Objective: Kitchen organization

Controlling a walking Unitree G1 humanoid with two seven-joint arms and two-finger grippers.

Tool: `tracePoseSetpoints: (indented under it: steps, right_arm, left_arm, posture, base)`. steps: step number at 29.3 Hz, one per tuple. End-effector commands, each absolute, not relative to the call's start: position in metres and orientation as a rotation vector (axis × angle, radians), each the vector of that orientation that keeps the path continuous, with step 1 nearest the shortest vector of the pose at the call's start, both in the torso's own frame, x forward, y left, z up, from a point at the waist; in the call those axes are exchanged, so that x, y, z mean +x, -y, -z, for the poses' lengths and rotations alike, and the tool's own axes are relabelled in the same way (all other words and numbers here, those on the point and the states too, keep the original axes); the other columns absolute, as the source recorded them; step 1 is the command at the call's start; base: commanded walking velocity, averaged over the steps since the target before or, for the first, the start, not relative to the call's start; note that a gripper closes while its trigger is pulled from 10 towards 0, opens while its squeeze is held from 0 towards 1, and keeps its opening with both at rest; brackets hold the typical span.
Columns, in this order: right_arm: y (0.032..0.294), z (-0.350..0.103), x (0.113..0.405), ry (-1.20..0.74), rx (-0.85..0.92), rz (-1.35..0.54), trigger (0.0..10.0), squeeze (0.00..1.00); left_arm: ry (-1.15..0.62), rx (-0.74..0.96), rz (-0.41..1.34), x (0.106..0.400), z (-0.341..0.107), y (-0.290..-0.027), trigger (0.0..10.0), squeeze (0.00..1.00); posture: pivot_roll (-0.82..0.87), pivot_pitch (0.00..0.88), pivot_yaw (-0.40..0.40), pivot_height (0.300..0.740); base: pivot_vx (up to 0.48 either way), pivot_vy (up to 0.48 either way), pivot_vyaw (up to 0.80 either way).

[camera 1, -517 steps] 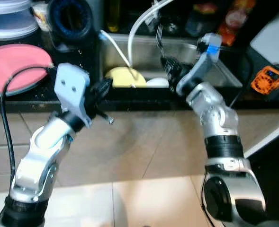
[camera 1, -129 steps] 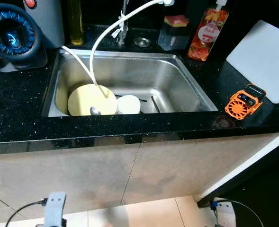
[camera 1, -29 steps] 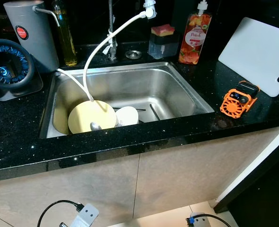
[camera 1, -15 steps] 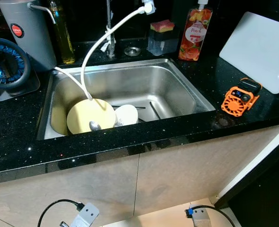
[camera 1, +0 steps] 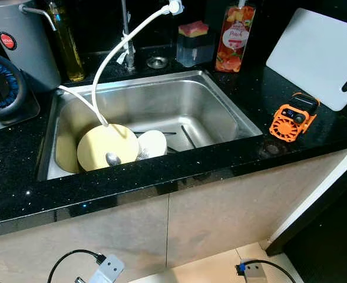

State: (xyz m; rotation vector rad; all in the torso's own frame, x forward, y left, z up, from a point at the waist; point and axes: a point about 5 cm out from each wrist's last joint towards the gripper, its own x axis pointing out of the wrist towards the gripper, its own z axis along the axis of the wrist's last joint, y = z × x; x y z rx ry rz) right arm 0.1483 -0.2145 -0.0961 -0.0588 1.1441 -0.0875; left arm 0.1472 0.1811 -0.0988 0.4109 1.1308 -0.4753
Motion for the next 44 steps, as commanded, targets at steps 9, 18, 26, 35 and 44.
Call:
tracePoseSetpoints:
  steps: [9, 18, 26, 35, 44]
  right_arm:
    - [0.216, 0.095, 0.152, -1.138, -0.059, 0.076, 10.0, 0.00]
    - [0.216, 0.100, 0.137, -1.167, -0.064, 0.073, 10.0, 0.00]
    - [0.209, 0.105, 0.124, -1.193, -0.059, 0.059, 10.0, 0.00]
    - [0.206, 0.106, 0.122, -1.202, -0.075, 0.042, 10.0, 0.00]
    - [0.207, 0.106, 0.121, -1.200, -0.080, 0.031, 10.0, 0.00]
  left_arm:
    - [-1.293, 0.376, 0.500, 0.098, 0.115, -0.178, 10.0, 0.00]
    - [-1.305, 0.381, 0.500, 0.099, 0.115, -0.179, 10.0, 0.00]
    - [-1.302, 0.385, 0.494, 0.101, 0.114, -0.181, 10.0, 0.00]
    - [-1.299, 0.388, 0.499, 0.100, 0.114, -0.180, 10.0, 0.00]
    - [-1.309, 0.395, 0.507, 0.098, 0.115, -0.180, 10.0, 0.00]
  posture:
    - [0.04, 0.061, -0.002, 0.740]
    - [0.06, 0.070, 0.005, 0.740]
    - [0.07, 0.072, -0.003, 0.740]
    - [0.08, 0.064, -0.008, 0.740]
    - [0.08, 0.058, -0.010, 0.740]
  base:
    - [0.000, 0.000, 0.00]
    - [0.000, 0.000, 0.00]
    - [0.000, 0.000, 0.00]
    - [0.000, 0.000, 0.00]
    - [0.000, 0.000, 0.00]
